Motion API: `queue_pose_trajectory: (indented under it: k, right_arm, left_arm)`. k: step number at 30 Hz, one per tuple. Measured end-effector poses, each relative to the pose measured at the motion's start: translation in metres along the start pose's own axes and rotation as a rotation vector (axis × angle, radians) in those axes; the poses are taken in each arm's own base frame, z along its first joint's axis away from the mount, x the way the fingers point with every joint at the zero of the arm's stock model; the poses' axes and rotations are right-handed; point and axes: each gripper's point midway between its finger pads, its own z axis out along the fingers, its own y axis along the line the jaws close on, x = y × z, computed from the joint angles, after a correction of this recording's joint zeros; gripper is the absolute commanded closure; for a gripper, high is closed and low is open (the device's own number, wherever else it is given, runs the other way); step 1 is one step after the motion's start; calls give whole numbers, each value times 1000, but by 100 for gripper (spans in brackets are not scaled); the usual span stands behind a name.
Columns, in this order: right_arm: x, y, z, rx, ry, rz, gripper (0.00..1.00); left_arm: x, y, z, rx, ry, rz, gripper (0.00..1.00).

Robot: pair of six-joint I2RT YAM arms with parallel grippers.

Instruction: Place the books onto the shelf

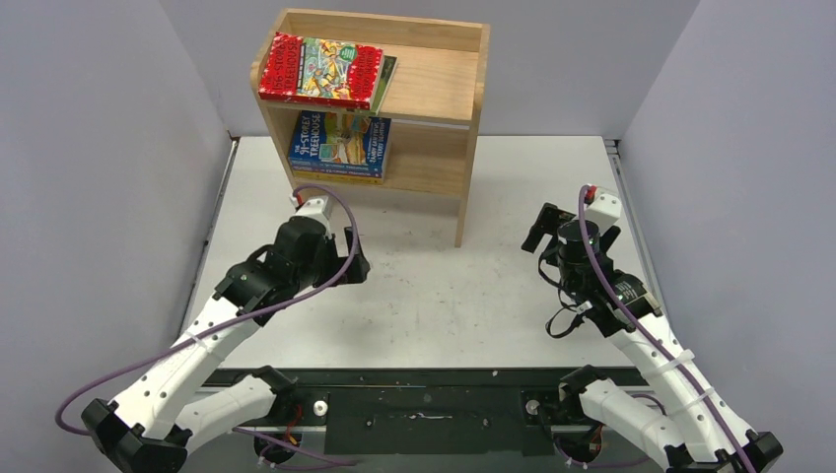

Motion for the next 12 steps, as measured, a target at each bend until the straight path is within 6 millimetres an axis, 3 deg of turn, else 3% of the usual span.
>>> queue_pose_trajectory:
  k: [2,4,12]
  right_arm:
    - [-1,-1,0,6,-4,-5,10]
    - [-1,-1,0,7,-4,-5,10]
    - [3,-2,2,10,4,-9,10]
  left_arm:
    - [20,8,4,-17,31,-53,4]
    - [25,11,1,-13,18,-93,4]
    - [9,15,-8,-11,-89,-171,4]
